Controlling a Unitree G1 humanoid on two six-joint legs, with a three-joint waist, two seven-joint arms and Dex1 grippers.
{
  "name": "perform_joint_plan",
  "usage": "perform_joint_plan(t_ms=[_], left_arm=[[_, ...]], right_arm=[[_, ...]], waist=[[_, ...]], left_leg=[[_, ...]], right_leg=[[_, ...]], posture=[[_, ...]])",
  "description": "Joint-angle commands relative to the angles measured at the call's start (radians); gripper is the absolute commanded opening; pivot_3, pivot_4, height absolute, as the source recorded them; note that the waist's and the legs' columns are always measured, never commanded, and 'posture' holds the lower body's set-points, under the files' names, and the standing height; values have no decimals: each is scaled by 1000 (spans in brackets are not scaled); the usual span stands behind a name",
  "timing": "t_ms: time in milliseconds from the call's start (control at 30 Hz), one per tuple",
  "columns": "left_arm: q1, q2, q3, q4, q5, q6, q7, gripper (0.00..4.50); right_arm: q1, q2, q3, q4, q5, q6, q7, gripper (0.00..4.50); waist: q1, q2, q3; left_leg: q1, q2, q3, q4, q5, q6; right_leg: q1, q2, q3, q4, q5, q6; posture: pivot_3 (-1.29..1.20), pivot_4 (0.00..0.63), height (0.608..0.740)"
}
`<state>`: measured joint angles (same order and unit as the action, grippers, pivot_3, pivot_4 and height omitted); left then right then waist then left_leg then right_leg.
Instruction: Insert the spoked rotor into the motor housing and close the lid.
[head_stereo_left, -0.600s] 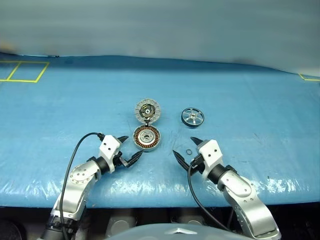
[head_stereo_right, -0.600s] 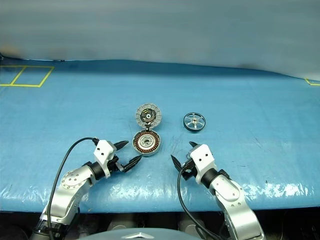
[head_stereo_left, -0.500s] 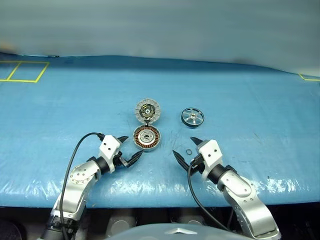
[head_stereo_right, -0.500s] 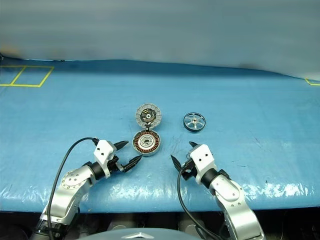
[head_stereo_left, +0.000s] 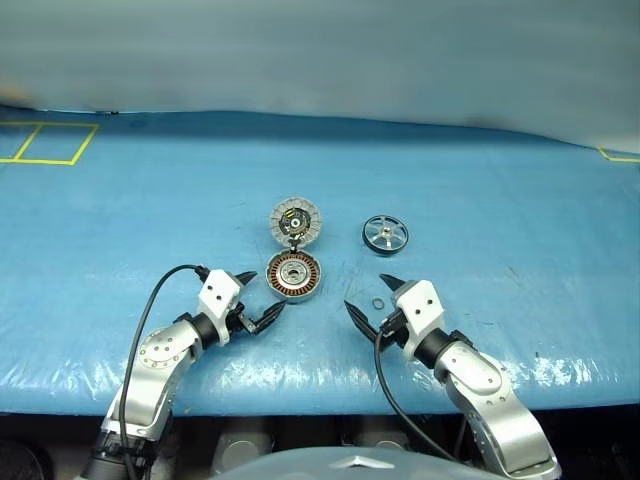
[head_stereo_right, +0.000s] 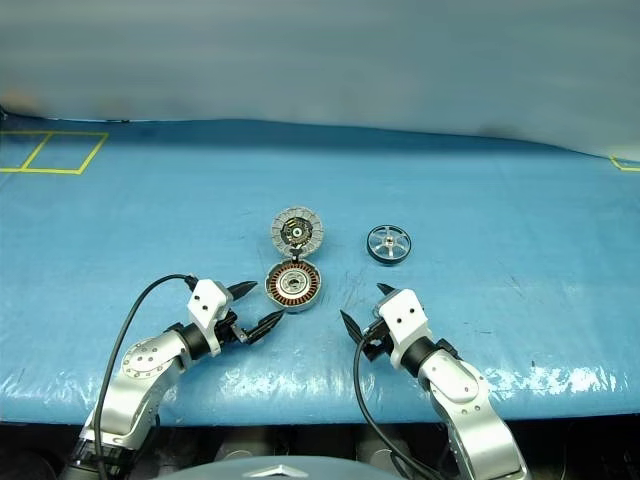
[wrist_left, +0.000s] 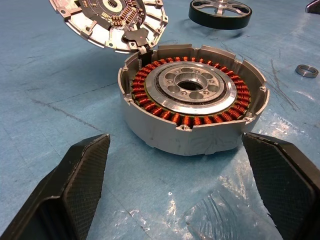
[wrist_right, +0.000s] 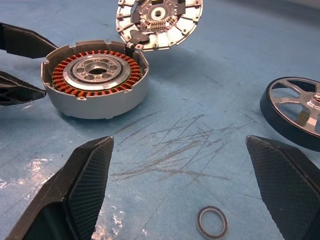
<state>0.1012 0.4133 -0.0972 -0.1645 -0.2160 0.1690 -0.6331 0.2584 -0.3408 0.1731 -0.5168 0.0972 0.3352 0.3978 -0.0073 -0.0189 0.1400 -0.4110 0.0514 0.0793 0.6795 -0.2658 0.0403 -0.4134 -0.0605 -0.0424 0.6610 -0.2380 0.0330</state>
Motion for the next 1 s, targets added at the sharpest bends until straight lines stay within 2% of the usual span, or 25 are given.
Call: perform_joint_plan(t_ms=[33, 533, 1000], left_arm=[[-8, -3, 11, -47, -3, -10, 6, 4500], [-4, -4, 12, -51, 0, -14, 11, 4500], [-3, -1, 14, -51, 0, -13, 10, 4500]], right_arm=[[0, 3, -4, -17, 0, -25, -2, 4459], [-2, 24, -9, -5, 1, -24, -20, 4459], [25, 100, -40, 143, -44, -72, -122, 4459]], waist=[[0, 0, 0], [0, 0, 0], [0, 2, 1]], left_leg=[[0, 0, 0, 0, 0, 0], [0, 0, 0, 0, 0, 0], [0, 0, 0, 0, 0, 0]], right_leg=[[0, 0, 0, 0, 0, 0], [0, 0, 0, 0, 0, 0], [0, 0, 0, 0, 0, 0]], posture=[[0, 150, 740], [0, 150, 740], [0, 150, 740]])
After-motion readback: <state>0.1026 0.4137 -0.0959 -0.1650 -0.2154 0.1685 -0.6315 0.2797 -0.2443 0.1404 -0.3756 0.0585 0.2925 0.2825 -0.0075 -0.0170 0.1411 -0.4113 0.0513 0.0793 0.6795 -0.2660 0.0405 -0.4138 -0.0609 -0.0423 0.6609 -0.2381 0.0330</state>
